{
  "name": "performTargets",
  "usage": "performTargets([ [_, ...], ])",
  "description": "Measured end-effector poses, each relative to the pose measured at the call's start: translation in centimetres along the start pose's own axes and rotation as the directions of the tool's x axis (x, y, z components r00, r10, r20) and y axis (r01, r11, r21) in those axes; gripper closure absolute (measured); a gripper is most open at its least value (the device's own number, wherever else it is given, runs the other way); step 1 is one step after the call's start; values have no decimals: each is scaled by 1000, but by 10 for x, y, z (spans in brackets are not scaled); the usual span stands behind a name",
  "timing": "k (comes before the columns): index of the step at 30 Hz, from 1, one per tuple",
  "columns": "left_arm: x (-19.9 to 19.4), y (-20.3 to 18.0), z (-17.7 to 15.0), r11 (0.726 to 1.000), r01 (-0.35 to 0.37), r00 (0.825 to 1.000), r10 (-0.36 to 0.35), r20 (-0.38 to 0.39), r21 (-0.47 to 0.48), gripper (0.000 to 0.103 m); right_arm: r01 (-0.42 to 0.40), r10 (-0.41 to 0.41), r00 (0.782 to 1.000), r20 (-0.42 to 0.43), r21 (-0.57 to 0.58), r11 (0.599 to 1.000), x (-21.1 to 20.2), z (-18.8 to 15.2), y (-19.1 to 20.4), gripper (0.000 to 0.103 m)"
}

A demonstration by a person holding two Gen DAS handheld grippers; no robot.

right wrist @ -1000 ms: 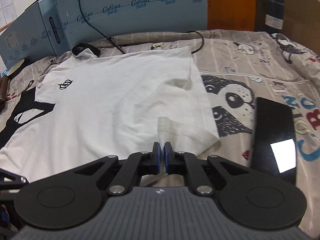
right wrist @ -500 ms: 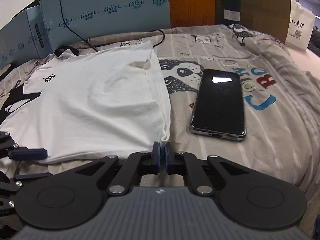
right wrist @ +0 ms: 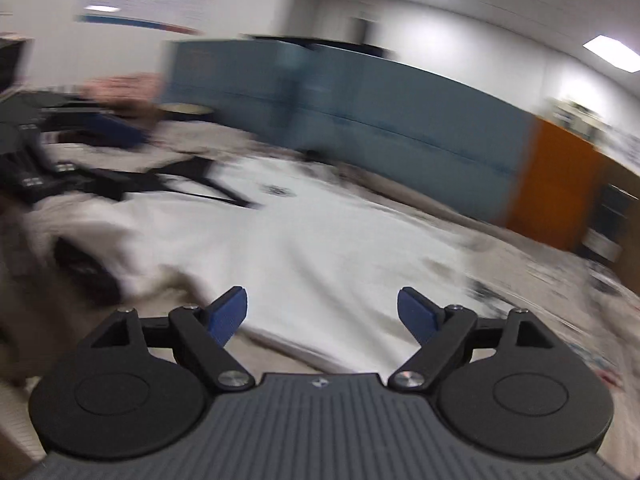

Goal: Fold clothes
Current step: 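Grasp the black sleeve cuff with the left gripper and straighten it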

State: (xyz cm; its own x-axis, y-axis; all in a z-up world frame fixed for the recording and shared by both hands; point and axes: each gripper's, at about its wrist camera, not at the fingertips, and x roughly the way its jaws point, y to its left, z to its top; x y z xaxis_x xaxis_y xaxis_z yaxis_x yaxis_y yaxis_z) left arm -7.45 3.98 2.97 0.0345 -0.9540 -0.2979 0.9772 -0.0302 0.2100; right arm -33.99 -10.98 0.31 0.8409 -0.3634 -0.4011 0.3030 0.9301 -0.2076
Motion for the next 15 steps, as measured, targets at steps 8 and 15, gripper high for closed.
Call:
performTargets([
  [8, -12, -24, -54, 986, 70, 981, -41, -190, 148, 18, -423, 417, 904, -98, -349, 836, 45, 2, 70, 25],
  [15, -3, -25, -60, 984, 94, 975, -59, -216, 153, 25, -502, 484, 865, -135, -218, 837, 59, 9, 49, 79],
])
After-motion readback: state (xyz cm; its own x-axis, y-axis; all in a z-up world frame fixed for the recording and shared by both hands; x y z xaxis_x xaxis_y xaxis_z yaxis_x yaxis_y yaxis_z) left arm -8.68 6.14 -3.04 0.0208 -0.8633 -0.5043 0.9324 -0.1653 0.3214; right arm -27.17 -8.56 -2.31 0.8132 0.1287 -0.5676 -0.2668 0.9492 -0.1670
